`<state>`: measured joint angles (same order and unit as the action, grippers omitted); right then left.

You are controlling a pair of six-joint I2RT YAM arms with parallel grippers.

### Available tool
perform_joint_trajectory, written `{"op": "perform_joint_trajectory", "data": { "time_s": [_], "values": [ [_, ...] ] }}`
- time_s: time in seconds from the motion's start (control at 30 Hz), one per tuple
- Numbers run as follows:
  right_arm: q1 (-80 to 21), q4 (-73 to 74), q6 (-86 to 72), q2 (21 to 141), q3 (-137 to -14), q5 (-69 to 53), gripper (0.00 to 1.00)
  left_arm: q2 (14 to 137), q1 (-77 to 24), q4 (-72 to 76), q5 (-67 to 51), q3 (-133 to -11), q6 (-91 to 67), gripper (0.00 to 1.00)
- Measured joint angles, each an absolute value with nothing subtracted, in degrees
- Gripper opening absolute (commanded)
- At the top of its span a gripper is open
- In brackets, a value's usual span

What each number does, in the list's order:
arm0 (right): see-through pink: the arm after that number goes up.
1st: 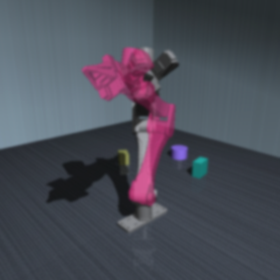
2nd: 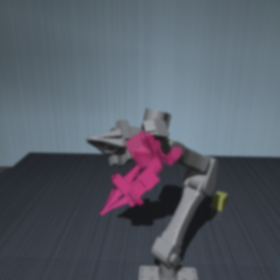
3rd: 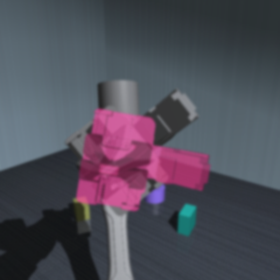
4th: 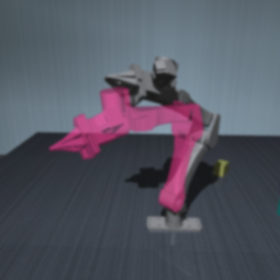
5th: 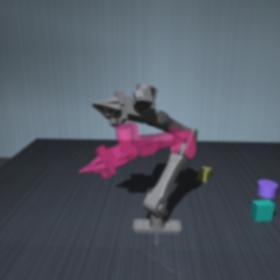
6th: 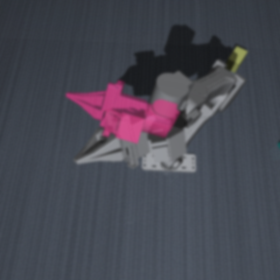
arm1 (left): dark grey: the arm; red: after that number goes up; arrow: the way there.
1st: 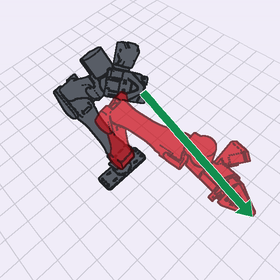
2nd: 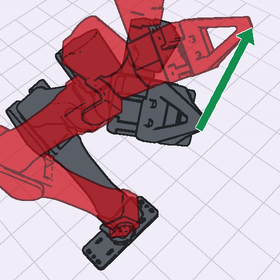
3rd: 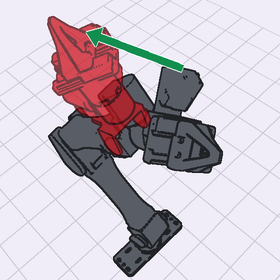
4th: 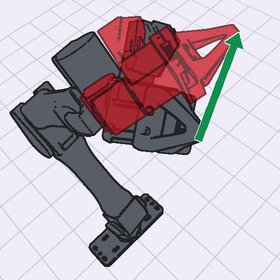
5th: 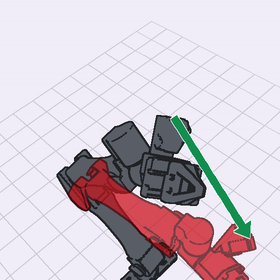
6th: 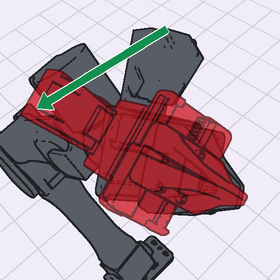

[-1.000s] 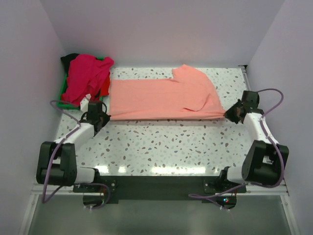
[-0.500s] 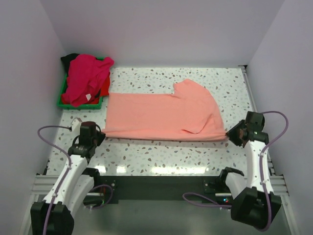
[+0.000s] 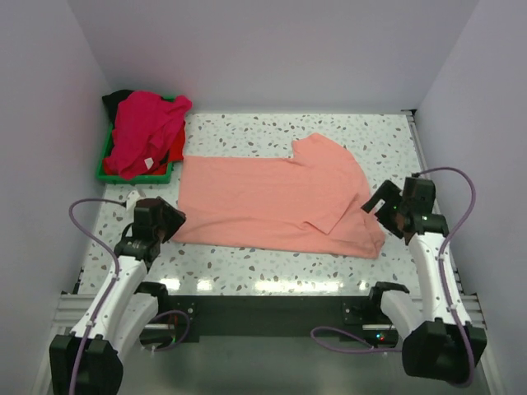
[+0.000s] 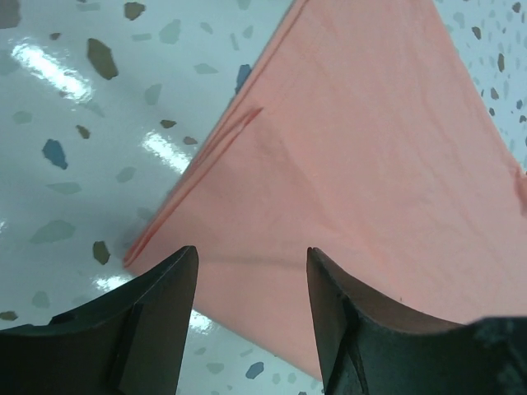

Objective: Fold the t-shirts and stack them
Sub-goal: Fold the tshirt

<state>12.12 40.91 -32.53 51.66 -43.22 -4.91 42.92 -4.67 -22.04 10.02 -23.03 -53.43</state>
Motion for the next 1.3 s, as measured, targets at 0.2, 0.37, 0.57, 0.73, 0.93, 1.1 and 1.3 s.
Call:
{"op": "perform_joint_trajectory", "data": {
  "time_s": [0.2,0.37,0.57,0.73,0.93,1.1,1.3],
  "values": [
    [-4.6,33.0,-33.9,56.5,-39.6,-1.0,0.77,46.0,-6.9,-16.5,5.5,-23.2,-50.1,0.59],
    [-8.6,27.2,-36.1,60.9,-32.9,-0.6,0.72,46.3,-7.6,-13.1,2.6,-23.2,-48.4,0.59],
    [-17.8,22.1,-39.9,61.6,-31.0,2.1,0.61,46.7,-7.9,-10.1,-0.2,-22.9,-47.3,0.59],
    [-22.7,18.8,-42.7,61.2,-29.8,4.6,0.57,47.3,-8.0,-8.0,-1.3,-21.7,-47.0,0.59],
    [-24.5,16.4,-44.6,64.9,-29.5,6.5,0.5,48.8,-8.0,-7.2,-2.0,-21.4,-46.7,0.59],
    [-24.8,14.3,-45.5,68.0,-29.5,6.6,0.43,49.1,-8.0,-6.8,-2.0,-21.4,-46.2,0.59],
    [-24.8,12.2,-46.1,70.9,-29.5,6.6,0.29,50.2,-8.0,-6.6,-2.0,-21.4,-45.8,0.59]
  ]
}}
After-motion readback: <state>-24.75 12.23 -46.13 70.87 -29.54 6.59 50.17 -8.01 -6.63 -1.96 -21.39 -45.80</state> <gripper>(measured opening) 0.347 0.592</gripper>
